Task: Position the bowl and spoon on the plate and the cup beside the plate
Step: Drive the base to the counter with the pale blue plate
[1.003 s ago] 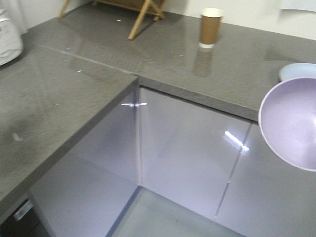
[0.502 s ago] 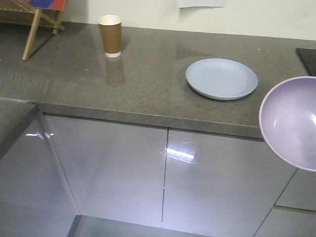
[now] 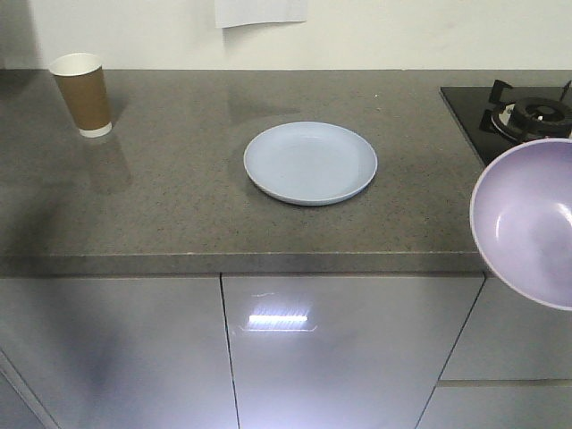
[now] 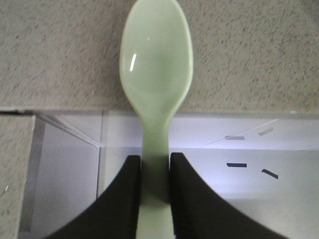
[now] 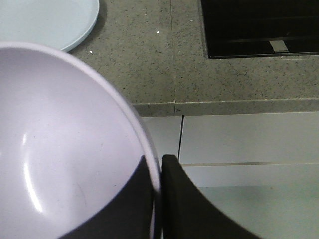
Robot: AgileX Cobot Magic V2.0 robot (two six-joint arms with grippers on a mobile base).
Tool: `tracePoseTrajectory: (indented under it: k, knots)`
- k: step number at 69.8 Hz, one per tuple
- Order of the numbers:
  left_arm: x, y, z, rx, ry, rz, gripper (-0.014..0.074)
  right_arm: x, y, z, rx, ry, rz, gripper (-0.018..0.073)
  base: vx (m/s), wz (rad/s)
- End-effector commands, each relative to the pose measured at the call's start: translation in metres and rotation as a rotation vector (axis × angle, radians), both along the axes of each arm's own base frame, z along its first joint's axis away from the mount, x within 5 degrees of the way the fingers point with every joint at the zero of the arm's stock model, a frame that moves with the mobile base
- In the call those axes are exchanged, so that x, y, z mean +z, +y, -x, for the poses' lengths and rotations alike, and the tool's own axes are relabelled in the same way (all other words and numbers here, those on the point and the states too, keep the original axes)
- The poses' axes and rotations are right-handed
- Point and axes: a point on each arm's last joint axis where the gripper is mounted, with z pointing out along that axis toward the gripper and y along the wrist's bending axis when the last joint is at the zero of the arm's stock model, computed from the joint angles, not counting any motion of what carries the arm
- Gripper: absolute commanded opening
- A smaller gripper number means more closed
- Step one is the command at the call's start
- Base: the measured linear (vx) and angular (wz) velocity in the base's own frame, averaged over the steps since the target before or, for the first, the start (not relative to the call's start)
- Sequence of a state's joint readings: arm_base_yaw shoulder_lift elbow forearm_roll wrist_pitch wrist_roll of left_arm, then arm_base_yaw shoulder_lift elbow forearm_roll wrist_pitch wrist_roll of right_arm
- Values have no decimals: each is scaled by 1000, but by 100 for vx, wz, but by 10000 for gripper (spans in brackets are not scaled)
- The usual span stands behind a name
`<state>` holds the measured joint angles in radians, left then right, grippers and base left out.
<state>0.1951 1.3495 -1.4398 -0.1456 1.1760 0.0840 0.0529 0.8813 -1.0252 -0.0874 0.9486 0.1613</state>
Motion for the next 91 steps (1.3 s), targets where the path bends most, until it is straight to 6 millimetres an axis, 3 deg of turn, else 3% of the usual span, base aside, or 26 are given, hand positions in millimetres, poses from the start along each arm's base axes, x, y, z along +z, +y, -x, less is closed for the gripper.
tracePoseTrajectory:
  k: [1,91]
  knots:
    - [18,-2,5,7,-96,3,-6,13,-1,0,0,-86,6,-6,18,-15]
    - [18,-2,5,7,-96,3,-6,13,-1,0,0,-85,6,-6,19,-4]
